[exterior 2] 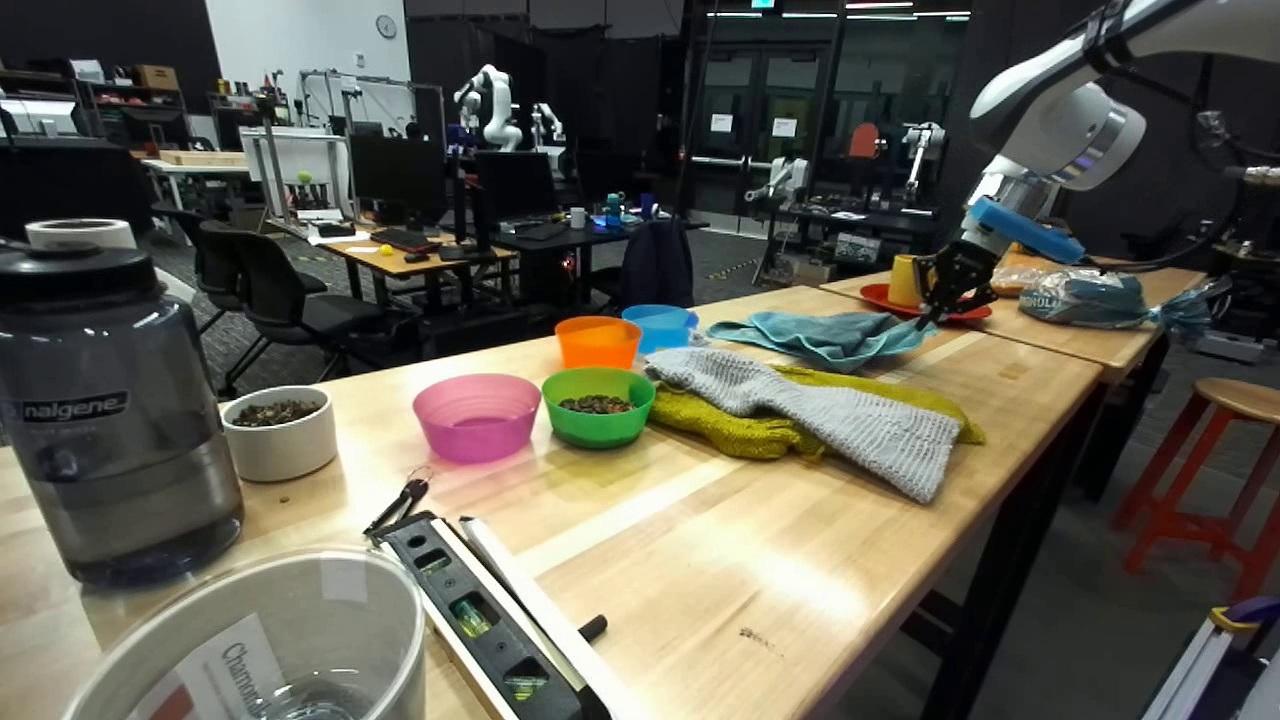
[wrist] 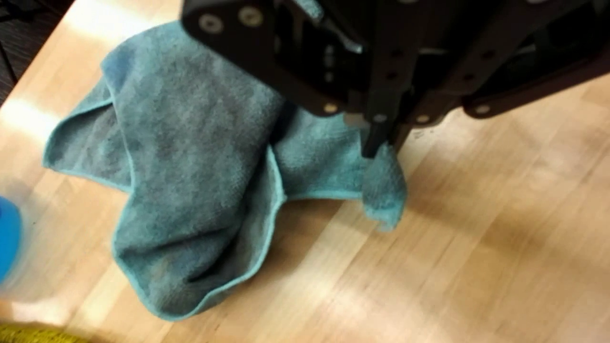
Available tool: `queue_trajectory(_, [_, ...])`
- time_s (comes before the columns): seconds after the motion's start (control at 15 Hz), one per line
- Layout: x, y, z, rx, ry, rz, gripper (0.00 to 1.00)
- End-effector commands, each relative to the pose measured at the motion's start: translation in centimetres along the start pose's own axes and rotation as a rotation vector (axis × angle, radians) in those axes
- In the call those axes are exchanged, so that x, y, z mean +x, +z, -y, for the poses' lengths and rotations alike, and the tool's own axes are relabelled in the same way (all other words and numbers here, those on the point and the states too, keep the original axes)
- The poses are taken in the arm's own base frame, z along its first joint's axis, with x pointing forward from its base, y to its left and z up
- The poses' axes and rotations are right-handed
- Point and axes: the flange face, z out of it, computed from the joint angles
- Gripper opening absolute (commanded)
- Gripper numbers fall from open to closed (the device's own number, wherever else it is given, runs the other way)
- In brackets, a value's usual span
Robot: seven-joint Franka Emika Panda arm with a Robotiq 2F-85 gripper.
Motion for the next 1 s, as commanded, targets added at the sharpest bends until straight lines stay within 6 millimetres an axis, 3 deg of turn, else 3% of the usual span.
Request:
queue_trajectory(0.0, [1.3,-3.2,-1.9,-0.001,0.01,-0.001,0.0])
queue_trajectory(0.27, [3.2,-6.2,-3.2,0.006,0.023,-0.018,0.0])
queue_trajectory(0.4, [4.1,-7.1,-2.9,0.001,0.012,-0.024,0.0])
queue_trajectory(0.67, [5.5,-7.3,1.4,-0.027,-0.064,-0.011,0.0])
queue_trajectory(0.93, [5.1,-5.5,7.9,-0.067,-0.175,0.045,0.0])
